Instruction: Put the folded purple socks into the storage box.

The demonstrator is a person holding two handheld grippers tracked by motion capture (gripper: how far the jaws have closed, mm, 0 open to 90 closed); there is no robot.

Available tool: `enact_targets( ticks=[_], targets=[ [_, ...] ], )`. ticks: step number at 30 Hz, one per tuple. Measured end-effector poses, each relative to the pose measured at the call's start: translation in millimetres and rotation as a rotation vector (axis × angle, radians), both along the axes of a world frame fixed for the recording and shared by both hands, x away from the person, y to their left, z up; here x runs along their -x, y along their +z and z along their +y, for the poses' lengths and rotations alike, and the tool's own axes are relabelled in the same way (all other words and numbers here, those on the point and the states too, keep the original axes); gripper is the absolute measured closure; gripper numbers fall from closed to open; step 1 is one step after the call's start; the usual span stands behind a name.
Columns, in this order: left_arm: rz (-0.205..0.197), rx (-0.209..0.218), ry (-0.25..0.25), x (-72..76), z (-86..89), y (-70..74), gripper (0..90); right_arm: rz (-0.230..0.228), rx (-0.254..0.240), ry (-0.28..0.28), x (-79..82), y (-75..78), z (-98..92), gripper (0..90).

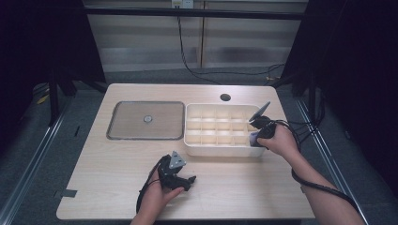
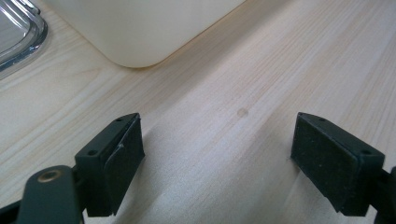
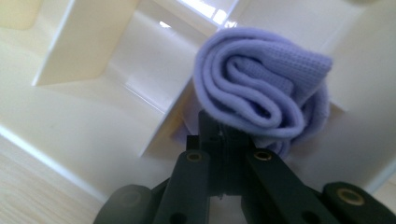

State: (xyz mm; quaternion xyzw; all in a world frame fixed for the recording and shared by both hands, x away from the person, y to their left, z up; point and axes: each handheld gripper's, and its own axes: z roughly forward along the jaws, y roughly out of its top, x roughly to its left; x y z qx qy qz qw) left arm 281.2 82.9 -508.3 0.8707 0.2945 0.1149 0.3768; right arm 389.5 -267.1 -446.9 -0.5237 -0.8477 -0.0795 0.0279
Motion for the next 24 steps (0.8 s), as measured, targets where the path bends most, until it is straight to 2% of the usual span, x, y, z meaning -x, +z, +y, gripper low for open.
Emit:
enact_targets(
  ticks=[3,11,24],
  targets=[
    [0.0,0.0,0.0,0.0,0.0,0.0,16.4,0.0,-0.025,0.002,-0.2,3.3,-0.8,87.2],
    [0.0,0.0,0.0,0.0,0.0,0.0,16.4,-0.016,-0.041,0.002,1.5,19.3,-3.1,79.7],
    [-0.005,-0.005,-0.002,-0.3,0.3,0.2,16.4,-0.027,-0.067,0.004,4.5,36.5,-9.8,60.4]
  ],
)
